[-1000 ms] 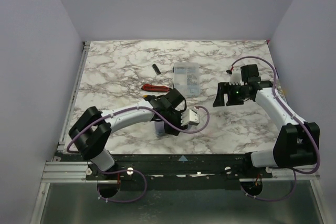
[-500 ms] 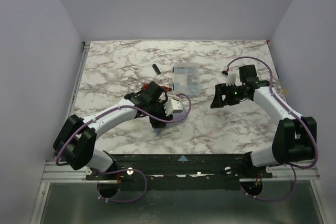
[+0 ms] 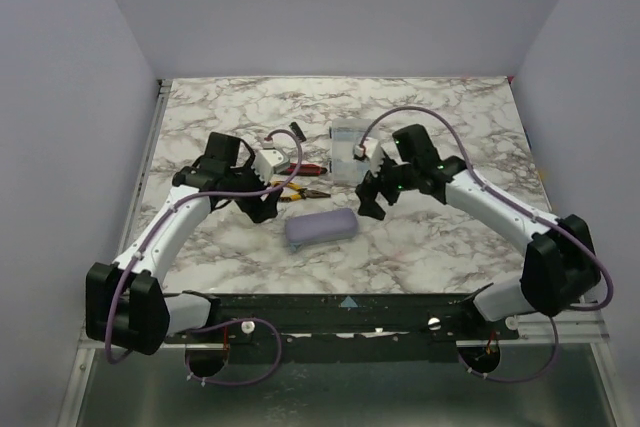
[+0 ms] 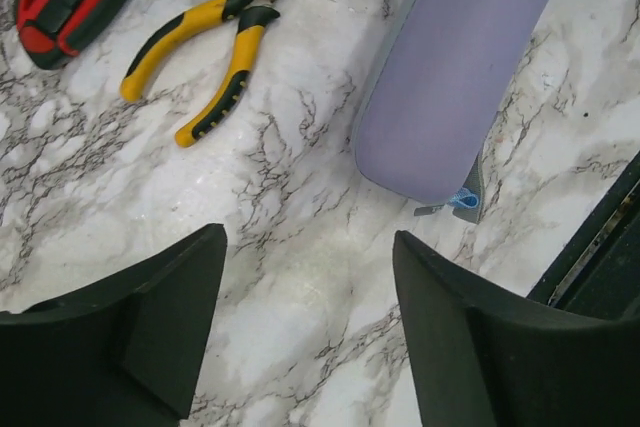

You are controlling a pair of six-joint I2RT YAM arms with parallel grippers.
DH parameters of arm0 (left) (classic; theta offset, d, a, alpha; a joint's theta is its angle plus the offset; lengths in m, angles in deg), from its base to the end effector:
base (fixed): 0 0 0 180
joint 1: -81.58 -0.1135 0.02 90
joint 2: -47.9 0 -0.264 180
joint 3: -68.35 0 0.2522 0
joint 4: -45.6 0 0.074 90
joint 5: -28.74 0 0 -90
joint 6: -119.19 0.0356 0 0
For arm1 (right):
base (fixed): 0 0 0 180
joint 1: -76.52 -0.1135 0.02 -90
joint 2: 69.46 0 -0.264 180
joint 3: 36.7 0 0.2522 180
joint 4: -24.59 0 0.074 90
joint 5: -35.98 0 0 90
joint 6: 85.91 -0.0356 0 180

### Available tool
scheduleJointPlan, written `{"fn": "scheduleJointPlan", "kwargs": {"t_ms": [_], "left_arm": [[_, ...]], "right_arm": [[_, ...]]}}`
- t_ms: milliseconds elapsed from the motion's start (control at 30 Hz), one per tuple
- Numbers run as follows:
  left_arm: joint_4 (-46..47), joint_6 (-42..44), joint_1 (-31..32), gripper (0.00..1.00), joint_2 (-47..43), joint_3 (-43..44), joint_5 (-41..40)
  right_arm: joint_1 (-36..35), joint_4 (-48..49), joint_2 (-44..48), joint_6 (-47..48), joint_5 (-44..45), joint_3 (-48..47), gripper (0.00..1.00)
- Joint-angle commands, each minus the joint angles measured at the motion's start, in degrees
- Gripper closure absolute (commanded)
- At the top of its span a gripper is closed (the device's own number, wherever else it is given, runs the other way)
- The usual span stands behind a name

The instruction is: Open the umbrella

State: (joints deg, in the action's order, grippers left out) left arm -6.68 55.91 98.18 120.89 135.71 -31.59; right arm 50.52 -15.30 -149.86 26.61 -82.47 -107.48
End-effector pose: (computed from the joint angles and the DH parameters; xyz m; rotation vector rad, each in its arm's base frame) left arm 0.2341 -0.0882 0.2523 1.0914 2.2361 -0.5917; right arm 0.2559 0.1437 0.2516 -1.1811 2.0790 0.6299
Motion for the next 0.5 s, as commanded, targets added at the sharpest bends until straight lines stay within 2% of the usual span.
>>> {"fn": "scheduleJointPlan", "kwargs": {"t_ms": [0,133,233,300,400,467], "left_arm": [[-1.6,-0.6,-4.8,0.25,-3.7,0.5,3.0],[-4.5,-2.9,-9.4,0.09,-4.2,2.0,2.5],[-4.8,-4.2,-12.6,0.02,-5.8,1.5,3.1],[-2.4,-6.4,-14.4,0.02,-8.3,-0.1,2.5],[5.3,-13.1,-15.1,0.02,-13.6,-3.7,-2.7],[11.0,-13.2,-15.2,0.02,-18.5,-7.5,-1.8]], "right_arm": [[-9.3,3.6,-7.9,7.4,3.6,-7.4,0.0],[-17.4,1.9,-13.5,9.1,4.0,-11.9,0.0],[-20.9,3.0,-16.7,11.3,5.0,-12.6,0.0],[-21.5,3.8,-19.2,12.7,5.5,-13.3,0.0],[-21.7,4.0,-22.3,15.2,6.8,-14.3,0.02],[-21.6,3.9,-23.6,17.3,8.5,-13.6,0.06]]}}
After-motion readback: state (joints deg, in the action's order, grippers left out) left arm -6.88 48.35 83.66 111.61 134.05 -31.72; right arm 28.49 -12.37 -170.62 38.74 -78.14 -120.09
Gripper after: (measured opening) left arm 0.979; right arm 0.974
